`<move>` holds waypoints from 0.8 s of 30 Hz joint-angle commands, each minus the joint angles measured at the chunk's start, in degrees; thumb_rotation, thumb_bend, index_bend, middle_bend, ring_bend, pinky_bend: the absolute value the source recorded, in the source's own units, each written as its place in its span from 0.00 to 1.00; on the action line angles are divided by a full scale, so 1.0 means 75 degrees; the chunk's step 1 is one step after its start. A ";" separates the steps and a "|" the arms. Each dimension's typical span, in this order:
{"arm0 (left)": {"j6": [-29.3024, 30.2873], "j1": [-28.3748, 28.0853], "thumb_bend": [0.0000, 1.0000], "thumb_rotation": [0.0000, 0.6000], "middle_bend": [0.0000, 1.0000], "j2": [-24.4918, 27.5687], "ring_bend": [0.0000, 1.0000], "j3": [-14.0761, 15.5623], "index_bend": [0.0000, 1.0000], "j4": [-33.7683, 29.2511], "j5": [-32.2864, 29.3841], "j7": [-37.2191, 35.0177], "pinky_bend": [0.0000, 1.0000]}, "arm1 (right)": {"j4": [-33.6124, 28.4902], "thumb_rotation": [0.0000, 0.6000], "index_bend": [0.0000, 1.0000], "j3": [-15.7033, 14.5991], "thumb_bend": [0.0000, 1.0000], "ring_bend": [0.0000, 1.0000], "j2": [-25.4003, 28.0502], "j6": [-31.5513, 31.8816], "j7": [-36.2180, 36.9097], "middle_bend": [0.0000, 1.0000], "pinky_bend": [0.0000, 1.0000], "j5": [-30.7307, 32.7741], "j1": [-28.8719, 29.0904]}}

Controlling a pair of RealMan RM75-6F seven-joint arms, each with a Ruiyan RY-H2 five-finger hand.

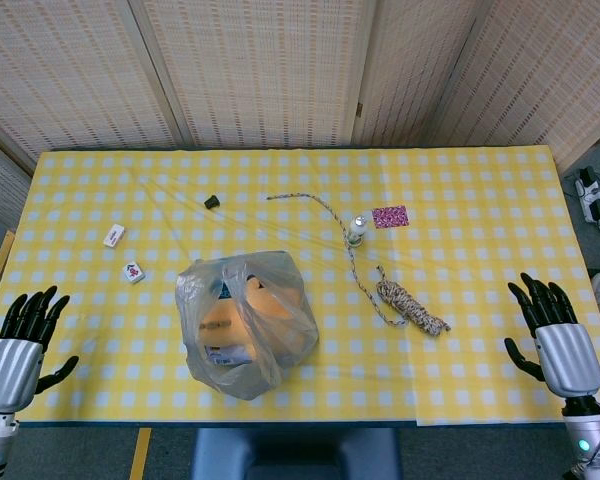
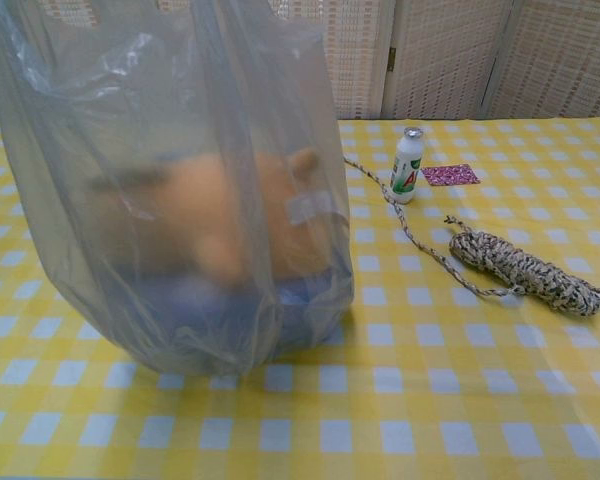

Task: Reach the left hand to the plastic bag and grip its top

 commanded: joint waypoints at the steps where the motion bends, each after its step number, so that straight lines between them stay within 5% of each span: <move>1: 0.0013 0.0004 0.23 1.00 0.00 0.0015 0.00 0.0041 0.00 -0.0022 0.0050 -0.0033 0.00 | 0.0030 1.00 0.00 -0.0017 0.40 0.00 0.0012 -0.0002 0.0036 0.00 0.00 -0.0035 0.0008; 7: -0.0194 -0.0135 0.20 1.00 0.00 0.0315 0.00 0.0358 0.00 -0.0156 0.0416 -0.1234 0.01 | 0.0000 1.00 0.00 -0.0102 0.40 0.00 0.0067 0.0281 0.0183 0.00 0.00 -0.0335 -0.0070; 15: 0.0618 -0.0655 0.13 1.00 0.02 0.1229 0.01 0.1011 0.00 -0.0147 0.1912 -0.5922 0.08 | 0.0010 1.00 0.00 -0.0276 0.40 0.00 0.0106 0.0258 0.0344 0.00 0.00 -0.0651 -0.0036; 24: 0.1067 -0.1461 0.09 1.00 0.00 0.1751 0.00 0.1234 0.00 -0.0681 0.2838 -0.8297 0.05 | -0.0072 1.00 0.00 -0.0468 0.40 0.00 0.0171 0.0193 0.0442 0.00 0.00 -0.0914 -0.0006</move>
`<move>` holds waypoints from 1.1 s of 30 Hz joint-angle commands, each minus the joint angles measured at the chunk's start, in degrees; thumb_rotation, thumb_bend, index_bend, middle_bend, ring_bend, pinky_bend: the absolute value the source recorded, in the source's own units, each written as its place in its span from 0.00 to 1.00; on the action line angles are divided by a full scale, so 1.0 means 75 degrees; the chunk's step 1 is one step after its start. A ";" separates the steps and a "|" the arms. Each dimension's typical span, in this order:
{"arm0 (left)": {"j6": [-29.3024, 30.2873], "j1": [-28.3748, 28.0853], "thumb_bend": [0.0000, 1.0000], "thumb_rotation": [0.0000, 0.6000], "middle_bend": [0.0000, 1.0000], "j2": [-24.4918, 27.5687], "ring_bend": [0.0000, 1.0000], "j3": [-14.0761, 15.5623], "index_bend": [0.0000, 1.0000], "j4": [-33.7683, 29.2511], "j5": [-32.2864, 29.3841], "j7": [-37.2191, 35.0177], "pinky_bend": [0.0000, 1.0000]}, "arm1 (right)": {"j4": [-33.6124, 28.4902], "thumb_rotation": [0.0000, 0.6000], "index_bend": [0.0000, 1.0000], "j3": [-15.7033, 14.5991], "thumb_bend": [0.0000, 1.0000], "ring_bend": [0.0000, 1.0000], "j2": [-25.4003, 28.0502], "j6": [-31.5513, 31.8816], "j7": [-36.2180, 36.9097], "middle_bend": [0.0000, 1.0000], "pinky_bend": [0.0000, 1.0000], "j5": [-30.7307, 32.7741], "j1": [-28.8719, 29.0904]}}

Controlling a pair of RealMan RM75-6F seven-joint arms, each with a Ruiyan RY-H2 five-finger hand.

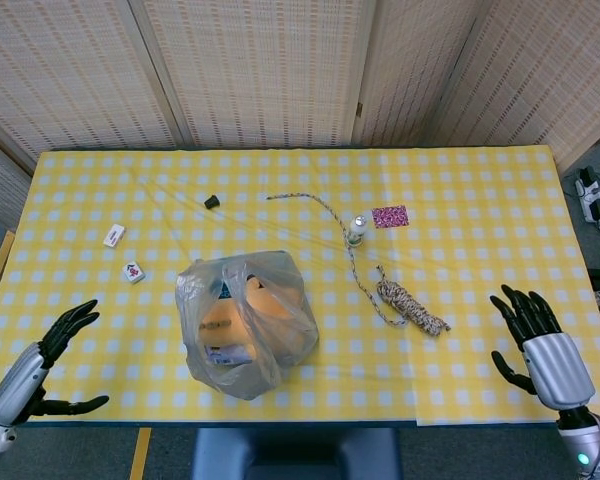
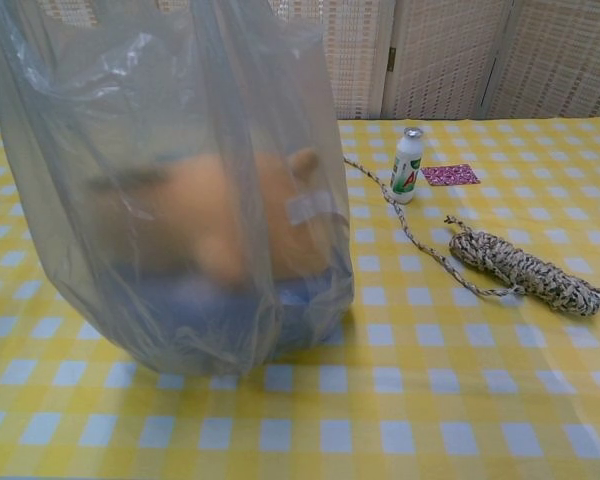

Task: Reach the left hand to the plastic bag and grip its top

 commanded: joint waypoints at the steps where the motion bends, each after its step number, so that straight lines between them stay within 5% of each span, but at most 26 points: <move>1: 0.0395 -0.0597 0.09 1.00 0.00 0.0455 0.00 0.0283 0.00 -0.0345 0.0728 -0.1369 0.05 | -0.0007 1.00 0.00 -0.0068 0.40 0.00 0.0040 -0.0017 0.0072 0.00 0.00 -0.0106 0.0017; 7: 0.0228 -0.1043 0.09 1.00 0.00 0.0673 0.00 0.0362 0.00 -0.0686 0.0857 -0.1974 0.06 | 0.0026 1.00 0.00 -0.0182 0.40 0.00 0.0137 0.0114 0.0352 0.00 0.00 -0.0344 0.0004; 20: -0.1361 -0.2058 0.09 1.00 0.00 0.0935 0.00 0.0150 0.00 -0.1525 0.0228 -0.1706 0.03 | 0.0051 1.00 0.00 -0.0334 0.40 0.00 0.0210 -0.0114 0.0675 0.00 0.00 -0.0497 0.0150; 33: -0.1922 -0.2743 0.09 1.00 0.00 0.0868 0.00 -0.0054 0.00 -0.1513 -0.0003 -0.2154 0.03 | 0.0042 1.00 0.00 -0.0471 0.40 0.00 0.0250 -0.0360 0.0792 0.00 0.00 -0.0571 0.0285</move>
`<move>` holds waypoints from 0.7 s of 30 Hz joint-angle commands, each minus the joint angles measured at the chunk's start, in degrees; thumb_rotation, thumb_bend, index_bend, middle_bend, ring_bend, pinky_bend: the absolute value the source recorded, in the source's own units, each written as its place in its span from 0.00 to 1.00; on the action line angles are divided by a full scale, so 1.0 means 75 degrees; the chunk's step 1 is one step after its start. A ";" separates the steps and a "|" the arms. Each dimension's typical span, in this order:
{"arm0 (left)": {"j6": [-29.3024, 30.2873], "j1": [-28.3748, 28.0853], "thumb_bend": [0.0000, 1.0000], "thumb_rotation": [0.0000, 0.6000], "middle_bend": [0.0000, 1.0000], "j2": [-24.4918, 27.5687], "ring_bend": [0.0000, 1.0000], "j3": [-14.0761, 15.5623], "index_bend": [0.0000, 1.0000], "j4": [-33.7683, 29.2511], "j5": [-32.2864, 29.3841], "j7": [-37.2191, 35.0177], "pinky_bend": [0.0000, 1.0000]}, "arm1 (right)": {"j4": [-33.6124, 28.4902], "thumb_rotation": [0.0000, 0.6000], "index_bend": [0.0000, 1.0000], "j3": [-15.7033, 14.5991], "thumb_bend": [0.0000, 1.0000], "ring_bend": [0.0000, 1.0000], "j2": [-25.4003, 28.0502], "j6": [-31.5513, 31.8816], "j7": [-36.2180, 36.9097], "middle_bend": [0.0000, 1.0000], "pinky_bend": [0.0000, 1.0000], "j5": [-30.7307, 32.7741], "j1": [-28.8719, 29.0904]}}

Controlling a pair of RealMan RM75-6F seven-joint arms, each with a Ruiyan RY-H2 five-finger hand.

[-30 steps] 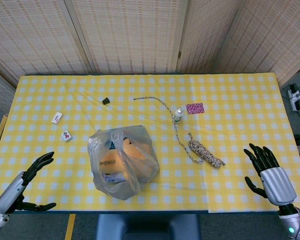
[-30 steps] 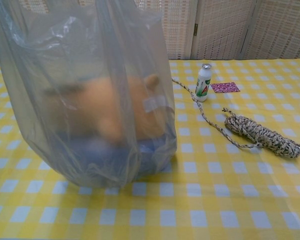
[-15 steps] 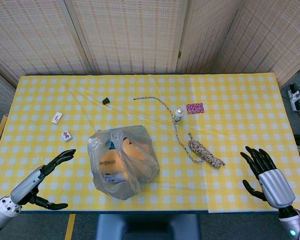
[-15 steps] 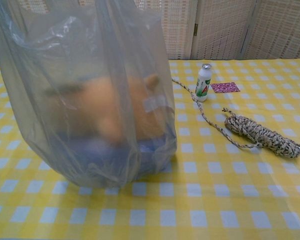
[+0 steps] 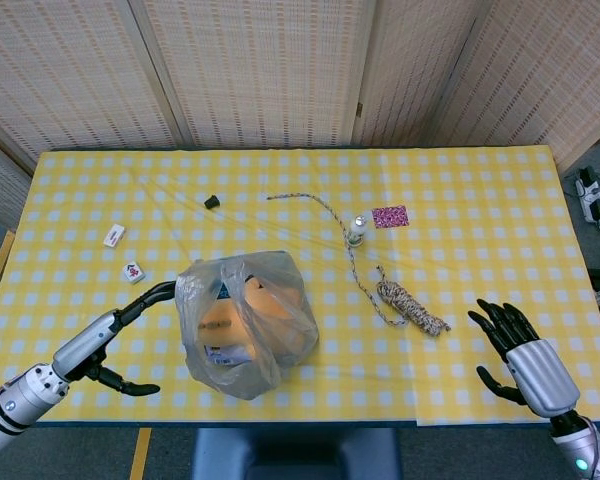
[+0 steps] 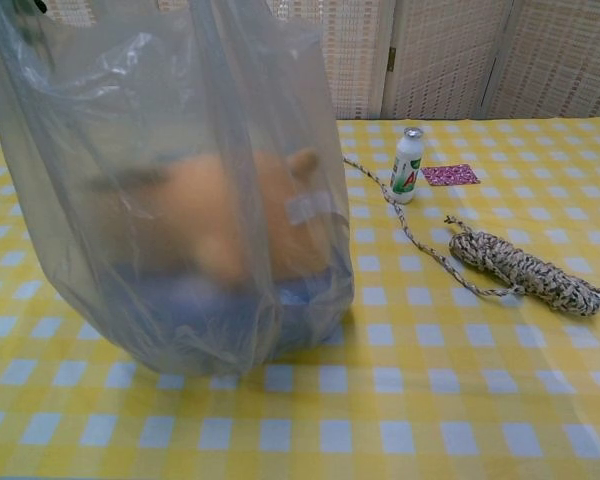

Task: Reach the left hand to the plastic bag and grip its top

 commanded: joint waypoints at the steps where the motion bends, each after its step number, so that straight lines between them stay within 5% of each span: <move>1: -0.0097 -0.0159 0.09 1.00 0.00 0.0000 0.00 -0.0075 0.00 -0.0052 -0.0026 -0.0008 0.04 | -0.0011 1.00 0.00 -0.0013 0.40 0.00 -0.0004 -0.0022 -0.0005 0.00 0.00 0.0005 0.0011; 21: -0.0914 -0.0961 0.09 1.00 0.00 0.0109 0.00 -0.0248 0.00 -0.0770 -0.0145 0.0309 0.06 | -0.0010 1.00 0.00 -0.0061 0.40 0.00 0.0031 -0.0142 0.0133 0.00 0.00 0.0076 0.0094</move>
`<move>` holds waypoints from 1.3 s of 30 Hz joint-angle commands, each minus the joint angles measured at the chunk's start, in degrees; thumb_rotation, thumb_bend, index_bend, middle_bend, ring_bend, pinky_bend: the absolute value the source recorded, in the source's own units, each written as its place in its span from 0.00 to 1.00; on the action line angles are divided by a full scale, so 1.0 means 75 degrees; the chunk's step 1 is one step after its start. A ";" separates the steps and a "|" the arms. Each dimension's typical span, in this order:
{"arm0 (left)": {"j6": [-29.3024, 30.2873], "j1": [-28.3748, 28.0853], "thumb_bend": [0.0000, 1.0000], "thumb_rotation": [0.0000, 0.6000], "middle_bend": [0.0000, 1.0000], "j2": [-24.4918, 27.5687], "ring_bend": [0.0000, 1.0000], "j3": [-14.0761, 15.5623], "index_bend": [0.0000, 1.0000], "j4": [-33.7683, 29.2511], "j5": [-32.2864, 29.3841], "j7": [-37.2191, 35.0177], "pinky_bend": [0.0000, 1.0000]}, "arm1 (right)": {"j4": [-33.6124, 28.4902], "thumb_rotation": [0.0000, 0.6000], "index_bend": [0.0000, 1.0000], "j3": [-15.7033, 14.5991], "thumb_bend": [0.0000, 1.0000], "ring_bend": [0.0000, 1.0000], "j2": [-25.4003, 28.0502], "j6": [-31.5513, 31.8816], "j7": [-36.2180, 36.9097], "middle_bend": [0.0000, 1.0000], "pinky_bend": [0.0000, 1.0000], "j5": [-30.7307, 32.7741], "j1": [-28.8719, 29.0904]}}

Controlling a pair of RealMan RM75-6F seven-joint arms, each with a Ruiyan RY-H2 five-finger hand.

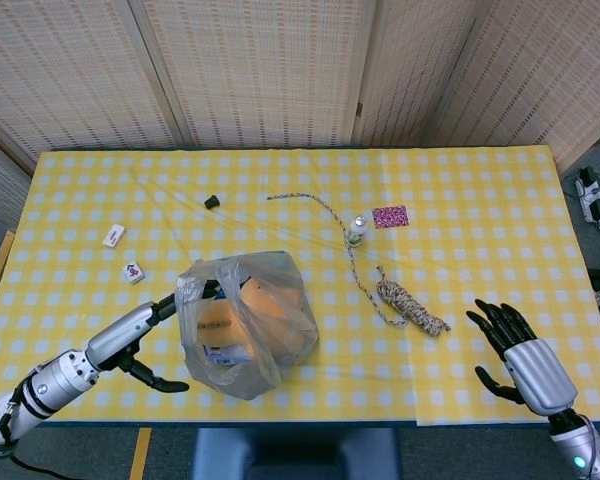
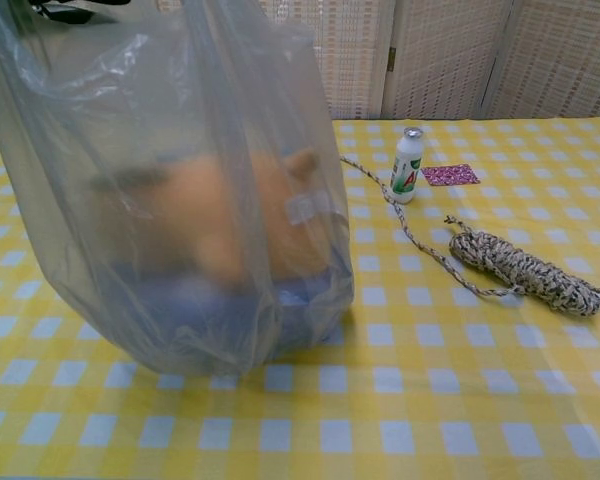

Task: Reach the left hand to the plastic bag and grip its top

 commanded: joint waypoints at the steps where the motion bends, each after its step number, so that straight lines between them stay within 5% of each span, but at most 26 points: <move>1: -0.0044 -0.0067 0.09 1.00 0.00 0.0016 0.00 -0.0038 0.00 -0.0101 -0.0033 0.0060 0.06 | 0.0005 1.00 0.00 -0.0001 0.40 0.00 0.0009 -0.0007 0.0026 0.00 0.00 0.0009 0.0009; 20: -0.0579 -0.0703 0.09 1.00 0.00 -0.0131 0.00 -0.0256 0.00 -0.0377 -0.0193 0.0026 0.06 | 0.0032 1.00 0.00 -0.0036 0.40 0.00 0.0061 -0.0001 0.0186 0.00 0.00 0.0021 0.0035; 39: -0.1651 -0.1897 0.09 1.00 0.00 0.0096 0.00 -0.0313 0.00 -0.0658 -0.0263 -0.1447 0.08 | 0.0049 1.00 0.00 -0.0024 0.40 0.00 0.0085 0.0067 0.0262 0.00 0.00 0.0059 0.0018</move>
